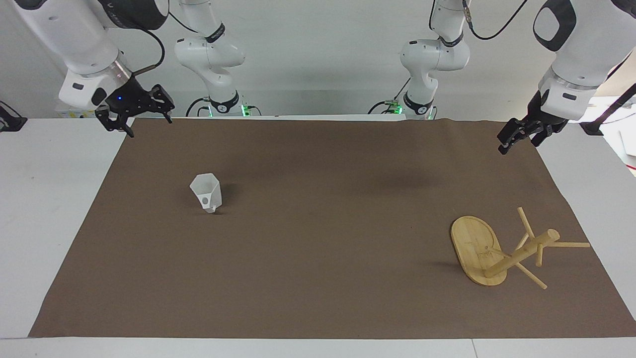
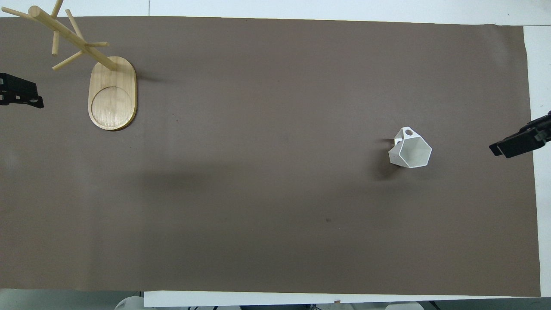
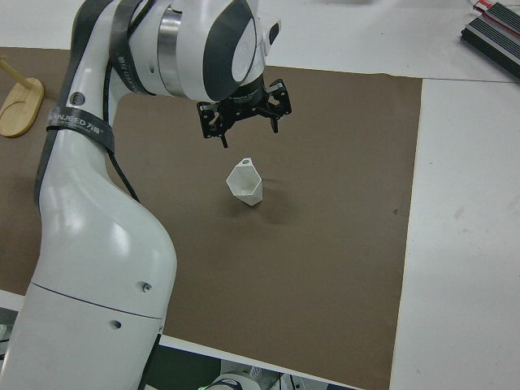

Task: Hang cup on rack

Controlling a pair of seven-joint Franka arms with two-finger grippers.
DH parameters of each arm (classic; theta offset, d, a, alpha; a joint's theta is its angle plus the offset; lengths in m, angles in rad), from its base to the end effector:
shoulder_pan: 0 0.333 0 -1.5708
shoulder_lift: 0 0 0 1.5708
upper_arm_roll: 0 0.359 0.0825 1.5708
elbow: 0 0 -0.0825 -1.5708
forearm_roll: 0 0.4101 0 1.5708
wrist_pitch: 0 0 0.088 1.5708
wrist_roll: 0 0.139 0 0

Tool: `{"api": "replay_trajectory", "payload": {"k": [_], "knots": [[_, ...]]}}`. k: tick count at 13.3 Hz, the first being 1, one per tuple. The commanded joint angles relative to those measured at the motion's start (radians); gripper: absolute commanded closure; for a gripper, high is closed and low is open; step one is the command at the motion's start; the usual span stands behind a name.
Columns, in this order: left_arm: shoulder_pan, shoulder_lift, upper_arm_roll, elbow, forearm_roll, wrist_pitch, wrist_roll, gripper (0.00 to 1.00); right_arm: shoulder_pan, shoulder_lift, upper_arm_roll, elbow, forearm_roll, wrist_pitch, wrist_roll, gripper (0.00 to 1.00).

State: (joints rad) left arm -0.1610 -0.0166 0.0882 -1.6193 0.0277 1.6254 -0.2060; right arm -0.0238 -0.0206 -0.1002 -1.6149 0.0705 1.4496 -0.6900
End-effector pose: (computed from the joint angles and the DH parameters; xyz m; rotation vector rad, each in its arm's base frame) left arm 0.5790 -0.0381 0.6257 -3.1117 -0.2057 -0.0406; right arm 0.5511 -0.0587 0.6166 -2.8922 -0.8468 0.1574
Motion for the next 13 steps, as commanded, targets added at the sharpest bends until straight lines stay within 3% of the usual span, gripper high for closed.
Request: {"api": "replay_trajectory", "payload": {"k": [1, 5, 8, 11, 13], "knots": [[0.009, -0.014, -0.004, -0.022, -0.006, 0.017, 0.003, 0.00, -0.131, 0.072, 0.001, -0.011, 0.116, 0.058, -0.352, 0.00], [0.009, -0.014, -0.004, -0.022, -0.005, 0.017, 0.003, 0.00, -0.281, 0.256, 0.001, -0.016, 0.401, 0.078, -0.786, 0.00], [0.009, -0.014, -0.004, -0.022, -0.005, 0.017, 0.003, 0.00, -0.370, 0.384, 0.001, -0.056, 0.570, 0.072, -1.235, 0.00], [0.009, -0.014, -0.004, -0.022, -0.006, 0.017, 0.003, 0.00, -0.426, 0.456, 0.002, -0.164, 0.789, 0.012, -1.489, 0.00], [0.009, -0.014, -0.004, -0.022, -0.006, 0.017, 0.002, 0.00, -0.432, 0.501, 0.002, -0.216, 0.854, -0.009, -1.643, 0.00]]}}
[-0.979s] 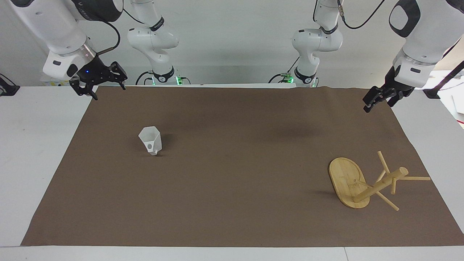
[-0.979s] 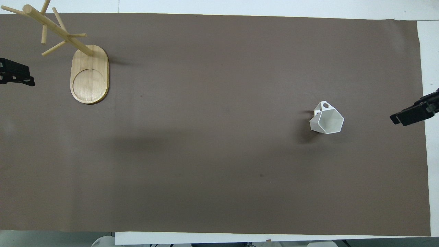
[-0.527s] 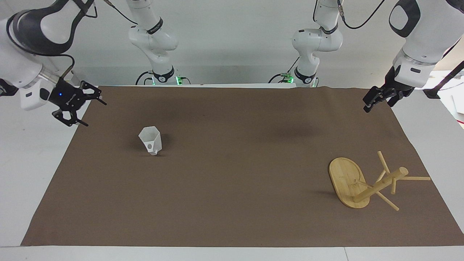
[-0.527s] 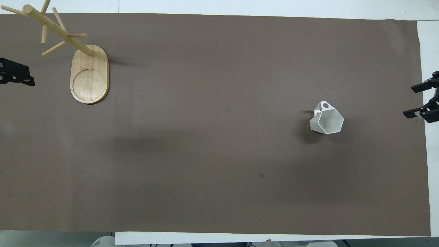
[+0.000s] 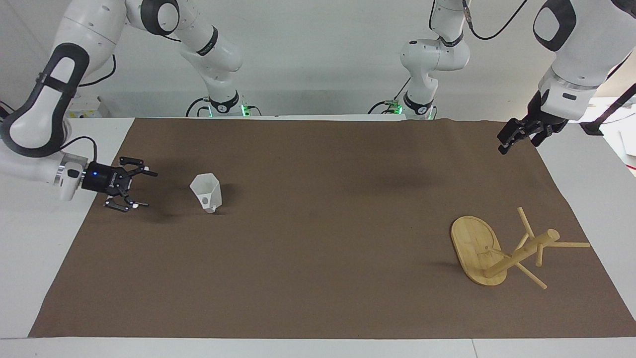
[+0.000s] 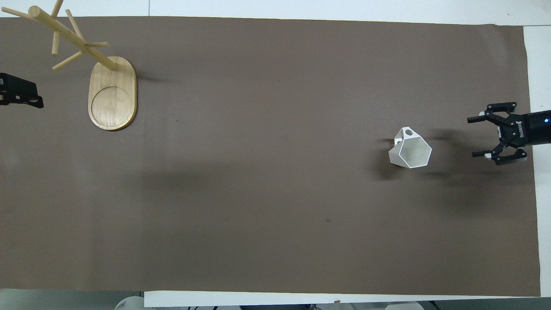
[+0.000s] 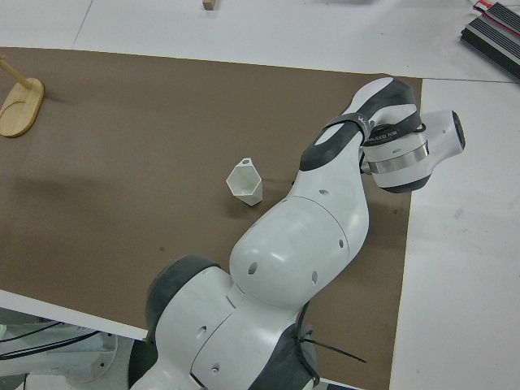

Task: Hang cup on rack
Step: 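Reach the right gripper toward the white cup and open it, then close the right gripper on the white cup body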

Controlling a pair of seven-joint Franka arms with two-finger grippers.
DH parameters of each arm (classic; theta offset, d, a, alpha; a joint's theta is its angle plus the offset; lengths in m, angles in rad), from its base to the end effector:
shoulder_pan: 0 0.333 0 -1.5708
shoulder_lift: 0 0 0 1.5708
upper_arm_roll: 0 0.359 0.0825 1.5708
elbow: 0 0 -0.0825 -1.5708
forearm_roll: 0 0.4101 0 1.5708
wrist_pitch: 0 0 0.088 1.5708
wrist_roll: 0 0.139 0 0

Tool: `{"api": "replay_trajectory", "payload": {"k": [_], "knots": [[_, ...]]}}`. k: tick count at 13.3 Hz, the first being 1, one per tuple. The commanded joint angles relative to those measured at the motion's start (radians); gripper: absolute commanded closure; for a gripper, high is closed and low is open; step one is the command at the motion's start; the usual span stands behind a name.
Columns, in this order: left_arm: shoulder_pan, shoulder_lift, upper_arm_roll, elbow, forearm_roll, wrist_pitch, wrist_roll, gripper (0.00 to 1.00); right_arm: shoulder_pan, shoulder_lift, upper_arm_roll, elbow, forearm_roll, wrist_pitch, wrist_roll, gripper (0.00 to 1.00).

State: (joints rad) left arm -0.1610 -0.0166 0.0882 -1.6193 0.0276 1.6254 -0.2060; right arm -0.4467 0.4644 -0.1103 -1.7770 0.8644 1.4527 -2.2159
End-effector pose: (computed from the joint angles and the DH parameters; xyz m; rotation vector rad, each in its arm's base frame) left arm 0.5790 -0.0381 0.6257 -3.1118 -0.2057 -0.0406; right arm 0.5733 -0.2174 0.3031 -1.6611 -1.3768 -0.7808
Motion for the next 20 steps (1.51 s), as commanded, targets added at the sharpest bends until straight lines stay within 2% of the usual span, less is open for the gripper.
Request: {"api": "replay_trajectory", "payload": {"k": [1, 4, 13, 20], "knots": [[0.009, -0.014, -0.004, -0.022, -0.006, 0.017, 0.003, 0.00, -0.009, 0.029, 0.012, -0.071, 0.067, -0.015, -0.163, 0.00], [0.009, -0.014, -0.004, -0.022, -0.006, 0.019, 0.003, 0.00, -0.004, 0.153, 0.017, -0.097, 0.171, -0.057, -0.307, 0.00], [0.009, -0.014, -0.004, -0.022, -0.006, 0.017, 0.003, 0.00, 0.071, 0.157, 0.038, -0.108, 0.196, -0.069, -0.416, 0.00], [0.009, -0.014, -0.004, -0.022, -0.006, 0.017, 0.003, 0.00, 0.083, 0.149, 0.038, -0.140, 0.191, -0.084, -0.465, 0.00]]}}
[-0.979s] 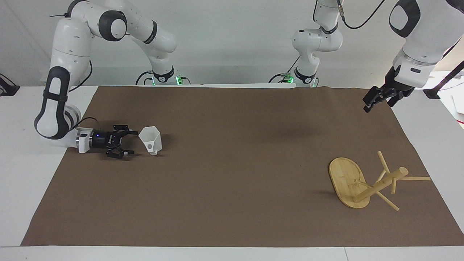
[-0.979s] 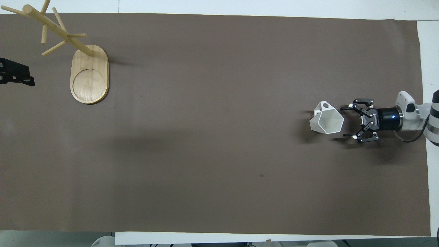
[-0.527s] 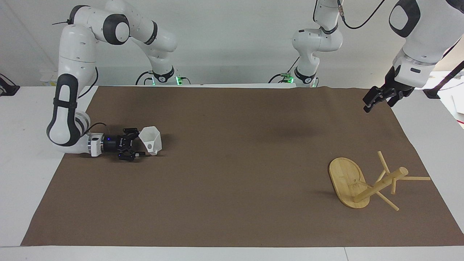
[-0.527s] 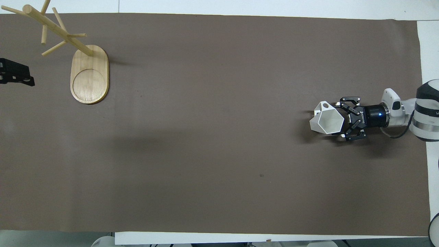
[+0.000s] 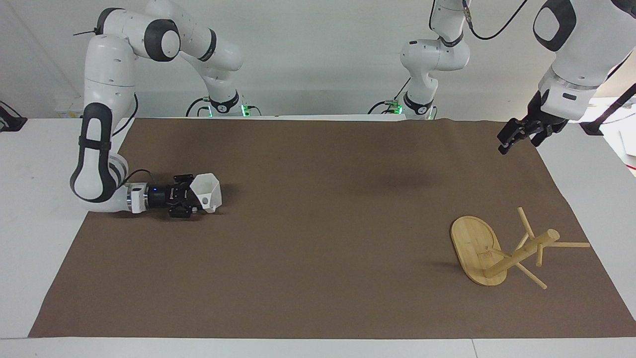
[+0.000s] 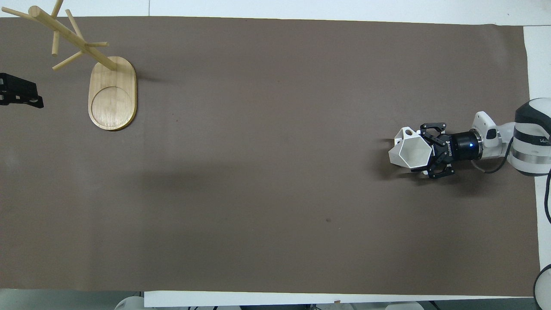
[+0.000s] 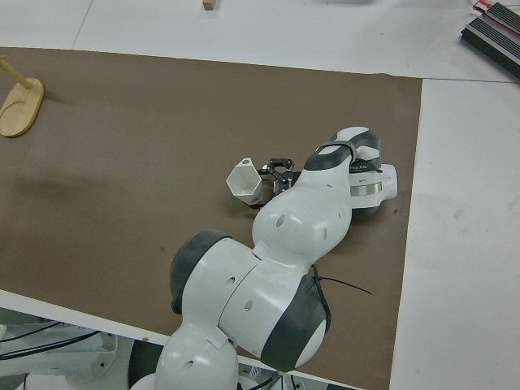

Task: Hang cup on rack
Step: 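Close the right gripper on the white cup body, then lift the cup with the right gripper while the left gripper approaches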

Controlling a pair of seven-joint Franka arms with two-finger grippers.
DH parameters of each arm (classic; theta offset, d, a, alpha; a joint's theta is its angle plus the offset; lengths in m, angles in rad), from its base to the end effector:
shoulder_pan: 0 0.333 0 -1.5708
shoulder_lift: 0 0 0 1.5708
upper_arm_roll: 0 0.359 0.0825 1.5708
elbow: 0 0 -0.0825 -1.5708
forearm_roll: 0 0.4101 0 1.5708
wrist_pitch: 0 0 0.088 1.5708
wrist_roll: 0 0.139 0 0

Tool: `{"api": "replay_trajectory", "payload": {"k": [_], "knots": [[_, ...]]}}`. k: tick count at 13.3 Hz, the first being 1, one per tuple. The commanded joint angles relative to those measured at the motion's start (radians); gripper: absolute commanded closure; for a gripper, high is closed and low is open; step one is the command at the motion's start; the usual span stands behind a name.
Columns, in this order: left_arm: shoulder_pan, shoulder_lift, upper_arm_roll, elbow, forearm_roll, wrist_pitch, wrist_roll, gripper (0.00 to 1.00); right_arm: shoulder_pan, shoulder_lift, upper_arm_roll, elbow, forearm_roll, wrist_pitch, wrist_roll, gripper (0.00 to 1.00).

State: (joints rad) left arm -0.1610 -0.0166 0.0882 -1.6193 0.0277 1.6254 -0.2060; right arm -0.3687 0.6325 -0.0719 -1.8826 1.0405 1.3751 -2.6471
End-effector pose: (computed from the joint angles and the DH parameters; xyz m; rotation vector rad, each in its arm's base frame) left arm 0.5790 -0.0381 0.6257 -3.1117 -0.2057 -0.0406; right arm 0.5604 -0.1158 0.1916 -1.2219 -1.4115 -1.0526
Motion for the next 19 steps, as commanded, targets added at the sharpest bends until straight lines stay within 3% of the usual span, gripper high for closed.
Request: {"api": "replay_trajectory", "payload": {"k": [1, 8, 9, 10, 12, 16, 19], "knots": [[0.009, -0.014, -0.004, -0.022, -0.006, 0.017, 0.003, 0.00, 0.016, -0.019, 0.000, -0.036, 0.016, -0.007, -0.042, 0.00], [0.009, -0.016, -0.004, -0.022, -0.006, 0.008, 0.002, 0.00, 0.039, -0.022, 0.000, -0.044, 0.016, 0.001, -0.042, 0.03], [0.003, -0.014, -0.004, -0.019, -0.005, 0.010, 0.000, 0.00, 0.050, -0.023, 0.000, -0.041, 0.016, 0.001, -0.037, 0.18], [0.002, -0.014, -0.004, -0.022, -0.006, 0.005, 0.000, 0.00, 0.068, -0.028, 0.000, -0.038, 0.018, 0.004, -0.034, 0.39], [0.005, -0.016, -0.004, -0.024, -0.006, 0.005, 0.000, 0.00, 0.080, -0.048, 0.001, -0.035, 0.019, 0.025, -0.002, 0.61], [0.008, -0.023, -0.004, -0.034, -0.006, 0.020, 0.000, 0.00, 0.242, -0.163, 0.006, -0.030, 0.128, 0.120, 0.229, 0.64], [-0.052, -0.026, -0.015, -0.068, -0.006, 0.131, -0.068, 0.00, 0.413, -0.172, 0.006, -0.030, 0.320, 0.249, 0.289, 0.64]]}}
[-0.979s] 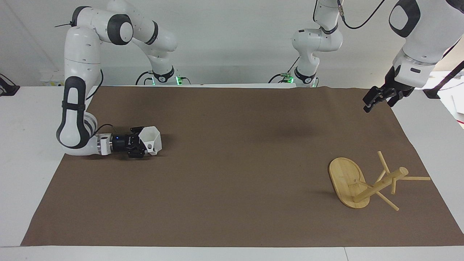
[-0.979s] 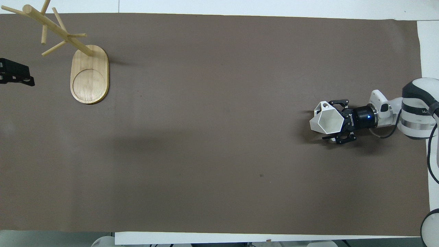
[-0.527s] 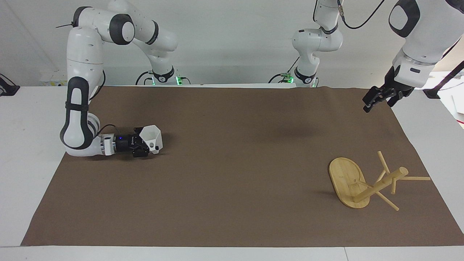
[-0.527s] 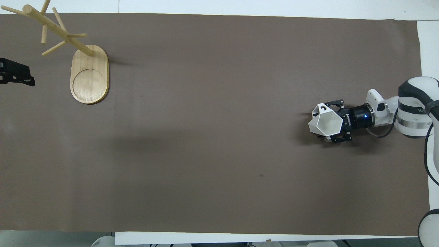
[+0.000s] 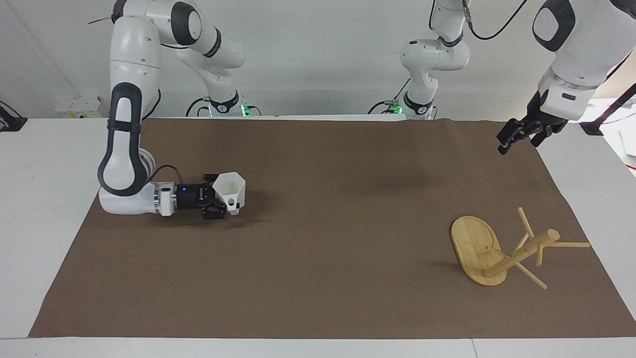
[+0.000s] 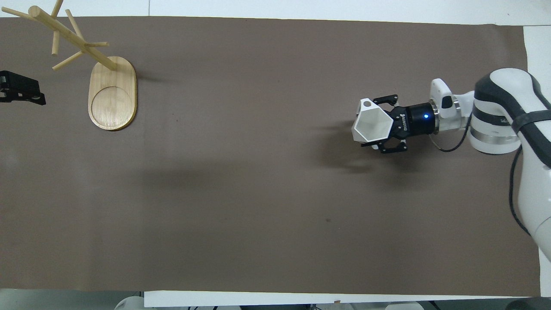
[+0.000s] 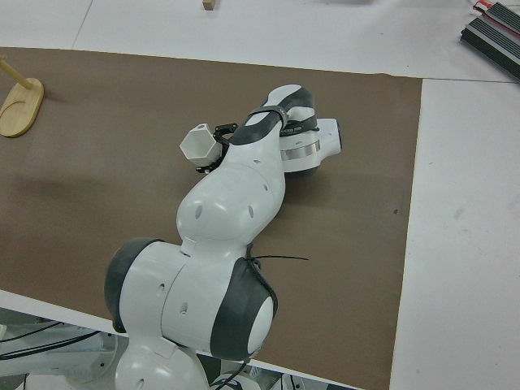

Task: Hang cup on rack
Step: 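Lift the cup with the right gripper while the left gripper approaches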

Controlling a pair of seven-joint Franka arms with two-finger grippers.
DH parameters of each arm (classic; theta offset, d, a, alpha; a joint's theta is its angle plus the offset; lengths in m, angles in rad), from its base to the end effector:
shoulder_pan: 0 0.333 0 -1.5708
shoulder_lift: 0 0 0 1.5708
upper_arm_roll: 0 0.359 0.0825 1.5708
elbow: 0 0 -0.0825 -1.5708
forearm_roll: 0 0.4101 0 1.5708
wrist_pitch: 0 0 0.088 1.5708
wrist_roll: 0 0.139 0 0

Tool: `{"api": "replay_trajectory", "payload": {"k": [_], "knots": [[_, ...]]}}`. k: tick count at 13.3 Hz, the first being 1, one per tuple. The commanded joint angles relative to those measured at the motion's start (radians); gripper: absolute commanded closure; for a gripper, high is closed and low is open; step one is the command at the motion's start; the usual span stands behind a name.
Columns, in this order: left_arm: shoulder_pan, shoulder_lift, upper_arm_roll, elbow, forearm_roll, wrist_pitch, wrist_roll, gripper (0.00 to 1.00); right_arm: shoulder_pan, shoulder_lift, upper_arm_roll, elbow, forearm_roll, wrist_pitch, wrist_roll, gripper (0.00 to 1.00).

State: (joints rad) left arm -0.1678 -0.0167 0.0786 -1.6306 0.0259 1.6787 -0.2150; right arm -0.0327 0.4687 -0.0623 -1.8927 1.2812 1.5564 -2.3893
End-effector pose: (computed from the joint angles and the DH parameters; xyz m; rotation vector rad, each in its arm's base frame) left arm 0.5846 -0.0486 0.6251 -3.1194 -0.1935 -0.1059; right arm 0.6243 0.0785 0.2900 -1.2605 -1.4372 -1.0094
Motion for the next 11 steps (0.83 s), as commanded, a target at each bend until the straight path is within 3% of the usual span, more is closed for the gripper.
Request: {"api": "replay_trajectory", "payload": {"k": [1, 5, 11], "knots": [[-0.097, -0.013, -0.005, -0.055, -0.004, 0.103, -0.142, 0.00, 0.130, -0.008, -0.004, -0.020, 0.131, 0.100, 0.053, 0.64], [-0.304, 0.090, -0.003, 0.000, 0.002, 0.113, -0.421, 0.00, 0.270, -0.035, -0.004, 0.026, 0.211, 0.261, 0.208, 0.64], [-0.493, 0.343, -0.003, 0.273, -0.032, 0.101, -0.708, 0.00, 0.388, -0.047, -0.004, 0.030, 0.270, 0.419, 0.220, 0.64]]}}
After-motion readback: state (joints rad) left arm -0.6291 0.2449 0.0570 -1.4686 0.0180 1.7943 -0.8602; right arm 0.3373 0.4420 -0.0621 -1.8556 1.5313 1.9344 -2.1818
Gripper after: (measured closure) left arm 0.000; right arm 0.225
